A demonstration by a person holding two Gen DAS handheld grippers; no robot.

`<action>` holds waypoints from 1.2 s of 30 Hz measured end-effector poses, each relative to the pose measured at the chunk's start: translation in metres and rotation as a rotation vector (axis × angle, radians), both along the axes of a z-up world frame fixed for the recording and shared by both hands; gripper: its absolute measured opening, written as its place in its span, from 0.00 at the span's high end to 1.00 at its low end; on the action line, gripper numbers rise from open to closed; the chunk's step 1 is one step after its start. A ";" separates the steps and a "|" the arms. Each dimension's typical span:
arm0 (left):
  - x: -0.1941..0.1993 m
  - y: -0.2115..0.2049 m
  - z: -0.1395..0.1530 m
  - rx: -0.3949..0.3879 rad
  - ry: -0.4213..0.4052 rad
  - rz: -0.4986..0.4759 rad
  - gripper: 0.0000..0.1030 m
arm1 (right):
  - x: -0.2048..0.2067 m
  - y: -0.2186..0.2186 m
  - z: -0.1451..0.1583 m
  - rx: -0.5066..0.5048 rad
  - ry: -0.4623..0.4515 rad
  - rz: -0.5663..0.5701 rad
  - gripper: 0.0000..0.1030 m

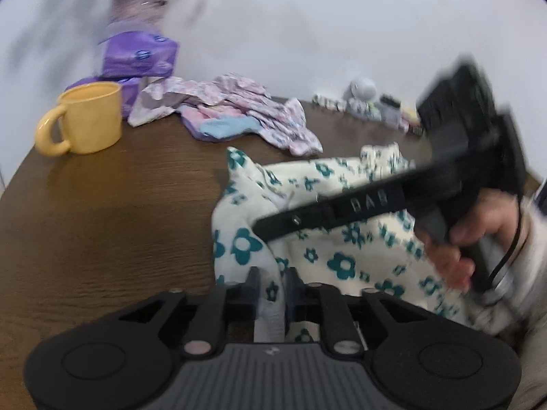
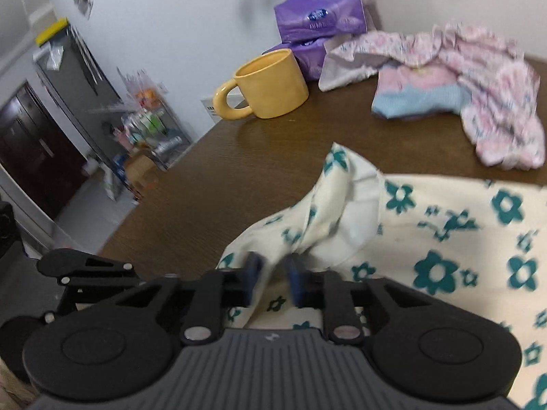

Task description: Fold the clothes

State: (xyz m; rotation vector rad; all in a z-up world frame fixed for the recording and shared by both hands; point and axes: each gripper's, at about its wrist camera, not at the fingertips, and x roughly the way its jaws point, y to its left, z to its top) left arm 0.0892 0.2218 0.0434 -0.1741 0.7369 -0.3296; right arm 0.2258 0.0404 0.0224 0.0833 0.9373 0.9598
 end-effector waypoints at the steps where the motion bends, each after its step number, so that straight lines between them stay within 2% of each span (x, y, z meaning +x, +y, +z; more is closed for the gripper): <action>1: 0.001 0.007 0.002 -0.026 -0.003 0.017 0.70 | 0.000 -0.003 -0.001 0.017 0.009 -0.005 0.91; 4: 0.008 0.026 0.004 -0.078 0.016 0.067 0.69 | -0.001 -0.006 -0.001 0.042 0.002 -0.008 0.91; 9: 0.032 0.031 -0.012 -0.103 0.136 0.072 0.71 | -0.001 -0.006 -0.002 0.056 -0.014 0.001 0.91; 10: 0.034 0.031 -0.014 -0.104 0.141 0.066 0.79 | -0.001 -0.006 -0.003 0.059 -0.017 0.003 0.91; 11: 0.034 0.031 -0.014 -0.098 0.144 0.065 0.93 | -0.001 -0.006 -0.003 0.063 -0.015 0.005 0.91; 12: 0.034 0.030 -0.015 -0.092 0.147 0.064 0.96 | -0.001 -0.007 -0.003 0.068 -0.010 0.008 0.90; 13: 0.035 0.031 -0.013 -0.083 0.138 0.073 0.96 | 0.000 -0.008 -0.004 0.071 -0.007 0.007 0.88; 15: 0.033 0.034 -0.006 -0.043 0.109 0.101 0.96 | -0.002 -0.013 -0.002 0.074 -0.020 -0.004 0.77; 16: 0.032 0.036 -0.003 -0.027 0.097 0.108 0.96 | -0.004 -0.016 0.000 0.069 -0.038 -0.014 0.75; 20: 0.034 0.039 0.006 0.068 0.070 0.149 0.96 | -0.014 -0.029 -0.001 0.000 -0.111 -0.044 0.74; 24: 0.041 0.038 0.000 0.157 0.082 0.188 0.96 | -0.022 -0.044 -0.005 -0.023 -0.112 -0.041 0.71; 26: 0.042 0.042 -0.004 0.122 0.120 0.206 0.87 | -0.026 -0.054 -0.004 -0.015 -0.115 -0.047 0.69; 29: 0.032 0.050 0.004 0.069 0.097 0.280 0.78 | -0.030 -0.072 0.001 0.004 -0.130 -0.065 0.65; 31: 0.024 0.052 0.010 0.049 0.075 0.326 0.78 | -0.033 -0.084 0.005 0.004 -0.150 -0.085 0.65; 34: 0.014 0.041 0.018 0.041 0.039 0.331 0.78 | -0.033 -0.103 0.006 0.012 -0.151 -0.111 0.65; 36: 0.015 0.026 0.021 0.032 0.038 0.301 0.79 | -0.032 -0.115 0.005 0.018 -0.146 -0.127 0.65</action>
